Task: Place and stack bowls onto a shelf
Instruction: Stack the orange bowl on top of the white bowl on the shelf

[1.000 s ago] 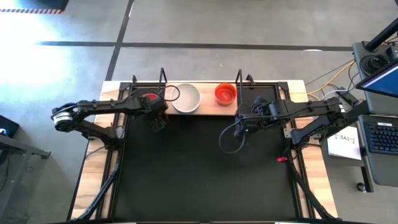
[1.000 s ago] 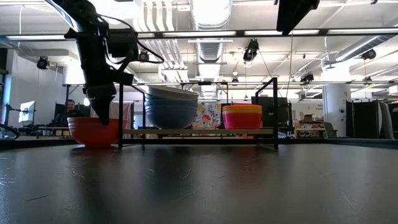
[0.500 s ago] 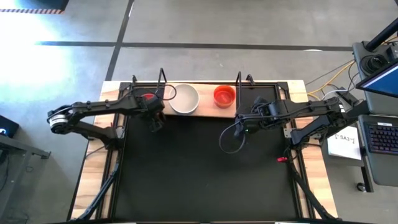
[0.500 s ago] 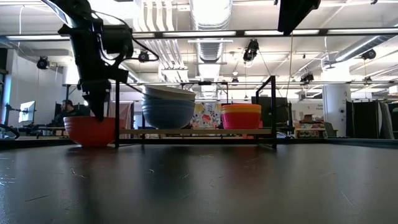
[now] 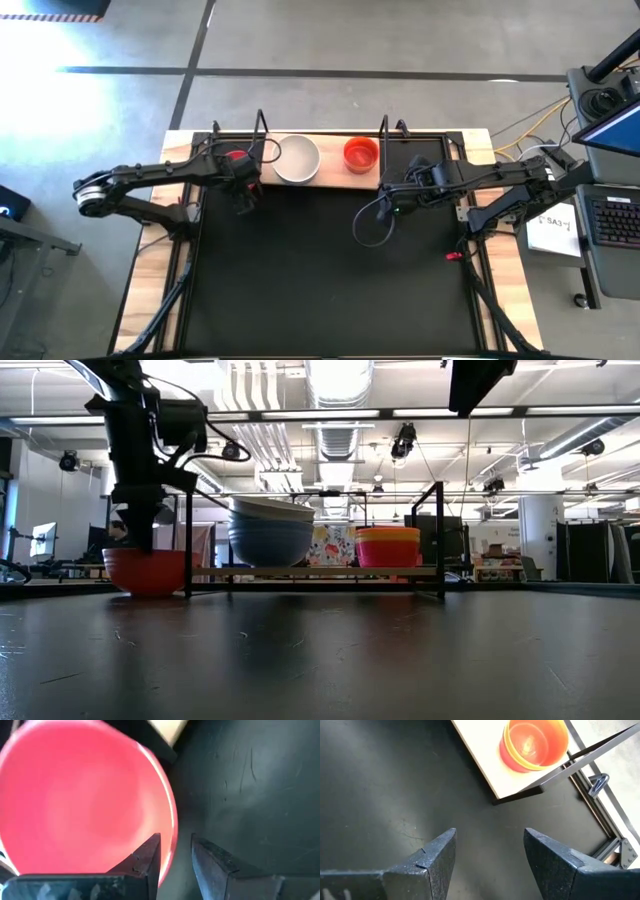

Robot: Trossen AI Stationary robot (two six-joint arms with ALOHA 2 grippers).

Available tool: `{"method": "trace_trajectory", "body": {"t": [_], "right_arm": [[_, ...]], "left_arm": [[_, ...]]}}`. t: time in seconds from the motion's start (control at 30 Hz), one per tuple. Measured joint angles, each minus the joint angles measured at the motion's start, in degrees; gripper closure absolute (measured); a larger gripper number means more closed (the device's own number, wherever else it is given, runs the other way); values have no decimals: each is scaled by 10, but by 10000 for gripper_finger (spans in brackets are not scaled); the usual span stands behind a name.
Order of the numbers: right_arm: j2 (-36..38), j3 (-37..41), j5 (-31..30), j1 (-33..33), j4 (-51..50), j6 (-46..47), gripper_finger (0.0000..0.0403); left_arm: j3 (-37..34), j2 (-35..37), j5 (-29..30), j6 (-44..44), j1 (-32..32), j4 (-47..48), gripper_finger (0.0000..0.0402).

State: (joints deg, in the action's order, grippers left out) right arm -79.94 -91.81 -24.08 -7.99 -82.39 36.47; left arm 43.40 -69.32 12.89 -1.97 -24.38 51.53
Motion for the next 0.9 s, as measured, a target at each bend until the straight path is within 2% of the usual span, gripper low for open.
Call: {"method": "trace_trajectory", "body": {"t": [0.17,0.4,0.57,0.67,0.83,0.9], "right_arm": [[0,0,2,0,-1,0,184],[0,0,2,0,-1,0,184],[0,0,2,0,-2,0,184],[0,0,2,0,-2,0,184],[0,0,2,0,-2,1,184],[0,0,2,0,-3,2,184]], "left_arm": [[-1,2,8,-4,0,-7,312],[-4,-16,43,-67,2,-12,312],[-4,-24,41,-87,2,-17,315],[-6,-24,25,-93,2,-23,329],[-9,-25,15,-107,2,-26,388],[-9,-25,15,-110,2,-26,396]]}}
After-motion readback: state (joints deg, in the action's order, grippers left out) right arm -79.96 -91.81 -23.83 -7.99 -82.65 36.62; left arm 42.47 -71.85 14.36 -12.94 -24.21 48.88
